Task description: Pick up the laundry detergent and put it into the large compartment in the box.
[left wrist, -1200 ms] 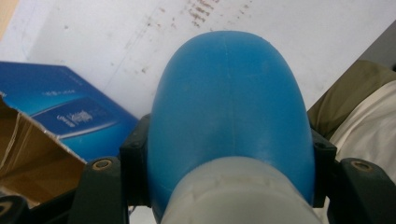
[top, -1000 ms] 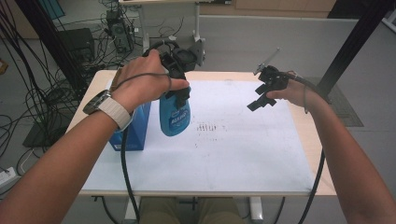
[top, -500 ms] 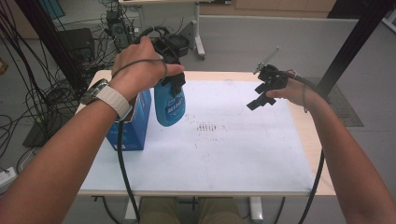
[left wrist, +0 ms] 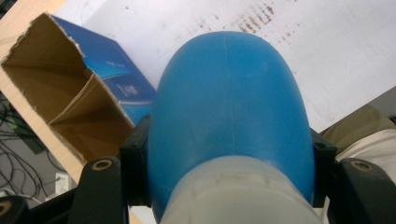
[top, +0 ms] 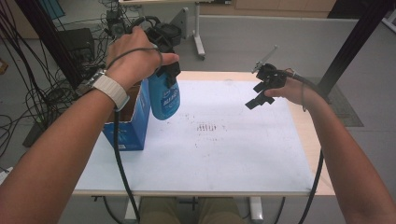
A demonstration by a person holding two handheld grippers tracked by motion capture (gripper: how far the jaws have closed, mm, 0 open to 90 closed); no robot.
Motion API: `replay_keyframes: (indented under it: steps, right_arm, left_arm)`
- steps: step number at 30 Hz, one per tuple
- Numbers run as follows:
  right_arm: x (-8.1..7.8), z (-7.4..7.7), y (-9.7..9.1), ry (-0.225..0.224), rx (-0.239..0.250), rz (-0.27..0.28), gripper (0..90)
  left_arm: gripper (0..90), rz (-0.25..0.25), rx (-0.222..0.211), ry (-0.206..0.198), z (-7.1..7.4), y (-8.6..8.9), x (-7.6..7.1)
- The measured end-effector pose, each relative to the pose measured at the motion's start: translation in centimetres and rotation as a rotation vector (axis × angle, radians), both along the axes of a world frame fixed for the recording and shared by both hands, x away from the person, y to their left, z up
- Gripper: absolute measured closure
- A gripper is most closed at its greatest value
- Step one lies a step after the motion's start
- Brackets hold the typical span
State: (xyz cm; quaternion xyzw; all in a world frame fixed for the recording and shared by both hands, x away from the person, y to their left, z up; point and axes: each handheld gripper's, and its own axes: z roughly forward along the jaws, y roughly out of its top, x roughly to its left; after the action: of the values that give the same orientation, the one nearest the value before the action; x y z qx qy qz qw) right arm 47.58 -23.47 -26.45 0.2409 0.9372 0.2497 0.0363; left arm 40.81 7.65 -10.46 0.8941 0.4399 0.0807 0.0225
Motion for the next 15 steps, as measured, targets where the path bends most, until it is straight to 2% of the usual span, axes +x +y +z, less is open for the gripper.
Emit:
replay_keyframes:
  steps: [8,15]
  right_arm:
    - [0.1,0.0,0.0,0.000,0.002,0.001,9.1]
    - [0.2,0.1,0.0,-0.004,0.008,0.004,9.2]
  left_arm:
    - [38.1,0.076,-0.008,-0.010,1.3,0.9,0.5]
    - [38.0,0.115,-0.011,-0.015,2.0,1.6,0.6]
